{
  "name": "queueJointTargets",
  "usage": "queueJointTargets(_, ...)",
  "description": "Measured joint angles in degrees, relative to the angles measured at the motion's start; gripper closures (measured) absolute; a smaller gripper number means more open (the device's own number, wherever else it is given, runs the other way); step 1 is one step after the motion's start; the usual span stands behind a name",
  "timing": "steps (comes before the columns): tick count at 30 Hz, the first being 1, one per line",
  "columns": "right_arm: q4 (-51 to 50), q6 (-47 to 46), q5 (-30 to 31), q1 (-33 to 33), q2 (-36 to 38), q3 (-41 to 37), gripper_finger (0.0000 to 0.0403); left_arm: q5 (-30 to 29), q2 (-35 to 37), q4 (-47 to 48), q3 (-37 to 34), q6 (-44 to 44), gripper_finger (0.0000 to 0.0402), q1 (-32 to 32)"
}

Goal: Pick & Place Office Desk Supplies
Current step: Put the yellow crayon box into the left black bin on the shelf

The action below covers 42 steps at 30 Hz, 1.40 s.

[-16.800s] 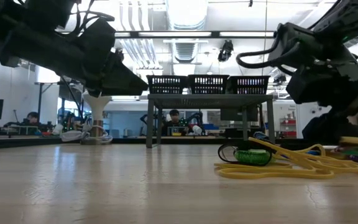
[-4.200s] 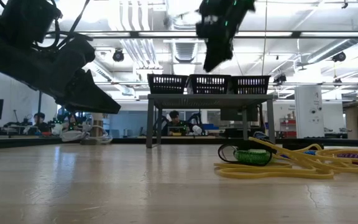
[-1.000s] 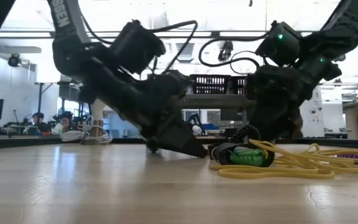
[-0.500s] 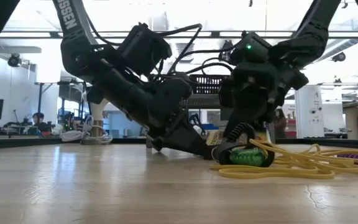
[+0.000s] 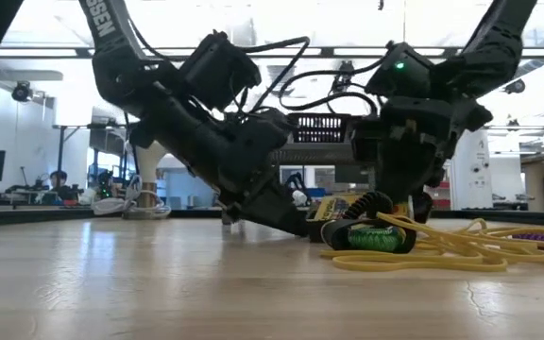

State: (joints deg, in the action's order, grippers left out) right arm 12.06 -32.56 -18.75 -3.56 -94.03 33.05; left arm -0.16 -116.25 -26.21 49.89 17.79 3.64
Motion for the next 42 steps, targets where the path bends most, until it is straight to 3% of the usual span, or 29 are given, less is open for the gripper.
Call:
queueJointTargets(6, 14.99, -0.07, 4.75, 1.98, 0.85, -5.79, 0.0366, -0.79, 7.41, 12.75, -1.14, -2.68, 0.0394, 0.01)
queueJointTargets(10, 30.68, 1.01, 12.36, 4.56, -0.67, -9.87, 0.0374, -4.99, 14.11, 14.93, -3.90, -3.09, 0.0394, 1.01)
queueJointTargets(14, 46.69, 4.73, 20.87, 8.24, -2.82, -11.81, 0.0364, -11.67, 20.90, 8.12, -10.10, -6.04, 0.0394, 3.48)
queueJointTargets(19, 62.70, 17.16, 30.61, 13.68, -5.49, -11.11, 0.0367, -15.50, 24.09, -16.05, -20.08, -9.51, 0.0394, 5.84)
queueJointTargets(23, 64.71, 24.99, 34.59, 15.77, -6.26, -7.55, 0.0366, -15.08, 23.22, -35.38, -25.23, -11.62, 0.0384, 5.75)
queueJointTargets(26, 64.80, 27.58, 35.48, 15.95, -7.36, -4.43, 0.0366, -13.49, 22.97, -41.72, -25.41, -15.71, 0.0355, 5.66)
queueJointTargets(31, 64.82, 30.18, 36.19, 16.07, -8.15, -1.21, 0.0365, -7.77, 23.08, -40.12, -21.58, -19.08, 0.0266, 5.64)
queueJointTargets(36, 64.18, 31.45, 37.04, 15.84, -8.19, -1.23, 0.0365, -6.66, 23.10, -39.38, -18.48, -16.83, 0.0177, 5.64)
queueJointTargets(39, 64.51, 30.82, 37.04, 15.98, -8.38, -1.49, 0.0365, -5.05, 23.10, -38.78, -17.29, -16.65, 0.0157, 5.81)
queueJointTargets(42, 64.16, 30.81, 36.74, 16.00, -8.49, -1.60, 0.0365, -4.99, 23.10, -36.16, -16.36, -16.42, 0.0175, 5.87)
